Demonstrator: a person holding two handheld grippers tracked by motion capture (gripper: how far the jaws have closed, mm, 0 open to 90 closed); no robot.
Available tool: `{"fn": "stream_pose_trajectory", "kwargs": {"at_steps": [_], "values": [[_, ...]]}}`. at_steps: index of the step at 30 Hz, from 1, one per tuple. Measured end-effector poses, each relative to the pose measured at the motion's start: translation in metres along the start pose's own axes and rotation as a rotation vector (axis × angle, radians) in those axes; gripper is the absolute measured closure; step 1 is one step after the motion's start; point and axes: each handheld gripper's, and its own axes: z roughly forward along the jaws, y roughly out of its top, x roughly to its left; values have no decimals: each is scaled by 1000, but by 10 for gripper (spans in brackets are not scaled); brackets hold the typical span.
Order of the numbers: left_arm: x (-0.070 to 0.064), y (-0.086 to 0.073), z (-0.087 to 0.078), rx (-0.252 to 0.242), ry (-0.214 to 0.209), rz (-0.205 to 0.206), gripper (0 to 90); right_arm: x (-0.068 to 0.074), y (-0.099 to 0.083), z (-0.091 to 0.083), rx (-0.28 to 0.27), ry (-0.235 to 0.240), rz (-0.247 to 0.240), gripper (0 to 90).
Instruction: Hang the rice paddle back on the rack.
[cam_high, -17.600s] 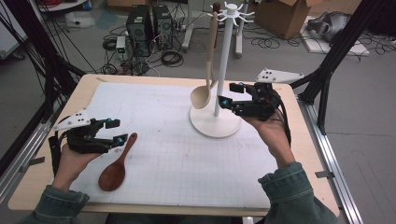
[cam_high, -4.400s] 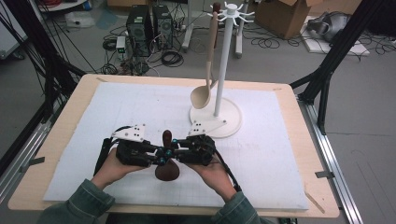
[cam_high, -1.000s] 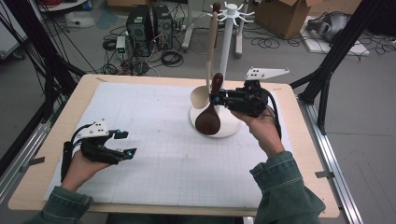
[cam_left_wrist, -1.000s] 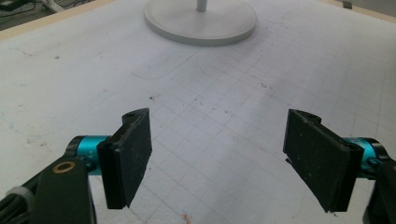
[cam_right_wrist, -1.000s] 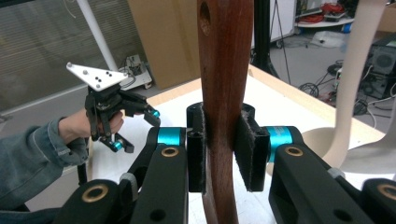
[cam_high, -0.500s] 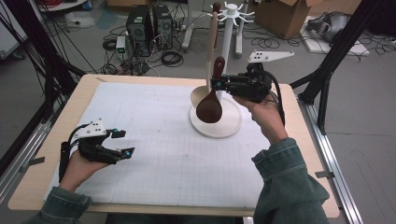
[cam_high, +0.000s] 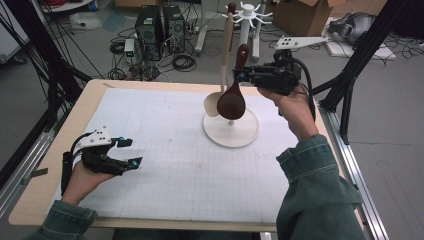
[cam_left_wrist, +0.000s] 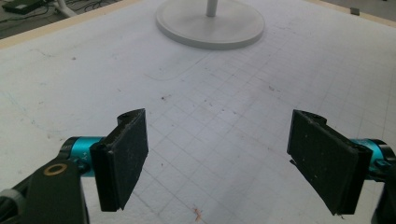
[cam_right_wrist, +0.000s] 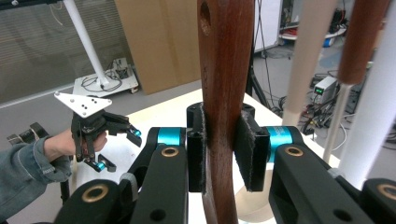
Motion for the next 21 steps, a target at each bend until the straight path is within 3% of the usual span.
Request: {"fn": "stream_pose_trajectory", "kwargs": {"at_steps": [15,21], "values": [[2,-2,0,4,2,-8,205,-23,28,-12,-5,-3,-19,762],[3,-2,1,5,0,-9,205,-30,31,-13,1,-1,-14,762]]}}
